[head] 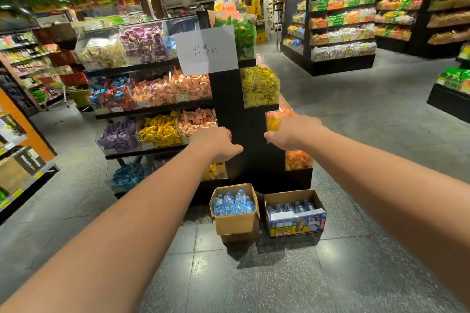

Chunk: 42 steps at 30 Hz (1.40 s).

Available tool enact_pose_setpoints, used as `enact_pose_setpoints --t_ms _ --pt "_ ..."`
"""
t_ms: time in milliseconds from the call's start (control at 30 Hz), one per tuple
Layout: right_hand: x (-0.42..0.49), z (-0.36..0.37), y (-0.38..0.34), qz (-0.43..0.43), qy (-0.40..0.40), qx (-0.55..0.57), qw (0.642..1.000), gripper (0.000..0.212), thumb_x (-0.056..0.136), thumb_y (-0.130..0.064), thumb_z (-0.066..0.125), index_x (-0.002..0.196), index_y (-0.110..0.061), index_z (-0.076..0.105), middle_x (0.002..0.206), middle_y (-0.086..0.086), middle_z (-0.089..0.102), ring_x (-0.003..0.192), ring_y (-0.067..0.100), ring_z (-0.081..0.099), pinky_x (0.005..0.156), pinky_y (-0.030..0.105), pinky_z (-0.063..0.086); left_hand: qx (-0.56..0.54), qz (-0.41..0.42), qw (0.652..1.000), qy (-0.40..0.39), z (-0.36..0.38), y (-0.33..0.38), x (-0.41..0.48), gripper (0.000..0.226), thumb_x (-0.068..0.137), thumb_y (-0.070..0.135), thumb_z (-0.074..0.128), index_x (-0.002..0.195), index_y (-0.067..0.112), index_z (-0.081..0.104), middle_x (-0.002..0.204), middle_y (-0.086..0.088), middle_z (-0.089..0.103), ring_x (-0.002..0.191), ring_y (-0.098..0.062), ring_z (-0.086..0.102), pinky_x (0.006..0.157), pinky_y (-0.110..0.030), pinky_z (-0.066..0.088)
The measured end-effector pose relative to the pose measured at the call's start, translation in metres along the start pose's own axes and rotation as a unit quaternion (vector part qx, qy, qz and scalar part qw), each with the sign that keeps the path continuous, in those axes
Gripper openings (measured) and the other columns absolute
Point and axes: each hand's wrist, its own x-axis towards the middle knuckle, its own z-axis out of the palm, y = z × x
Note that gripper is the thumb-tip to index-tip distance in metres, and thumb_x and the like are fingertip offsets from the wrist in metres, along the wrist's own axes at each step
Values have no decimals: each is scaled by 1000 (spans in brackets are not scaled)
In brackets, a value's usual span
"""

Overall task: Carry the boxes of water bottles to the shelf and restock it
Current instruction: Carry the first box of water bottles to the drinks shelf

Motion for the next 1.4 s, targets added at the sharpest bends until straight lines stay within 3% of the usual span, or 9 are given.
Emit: enact_pose_setpoints --t_ms 233,733,967,1133,1400 --pt "27 10 4 7 -6 16 1000 60 95 -59 33 128 -13 54 126 8 57 114 28 55 80 34 42 -10 15 1000 -15 8 -1 30 50 88 57 46 117 18 59 110 -2 62 102 -21 58 85 -40 52" --pt "131 20 -58 54 -27 34 998 57 95 -57 35 125 -14 56 122 7 58 112 27 55 89 37 45 -12 58 998 -30 15 -64 137 47 90 54 47 118 18 58 110 -2 63 103 -20 59 86 -37 52" --pt "166 20 -83 71 -20 11 997 56 96 -55 35 123 -11 55 122 9 58 112 28 55 83 35 44 -4 80 996 -27 20 -95 179 46 90 54 46 115 18 59 103 0 60 100 -22 59 86 -40 52" --pt "191 24 -87 74 -19 -8 997 56 96 -55 34 123 -11 55 118 8 59 109 27 57 78 33 42 -8 91 995 -38 29 -98 205 48 91 54 47 121 17 57 112 -3 62 104 -22 58 90 -40 51" --pt "251 30 -76 58 -13 -22 998 56 96 -56 33 125 -12 54 118 8 59 108 27 56 75 34 37 -16 76 996 -41 30 -86 257 46 92 53 47 120 17 57 109 -2 62 101 -20 59 84 -34 52"
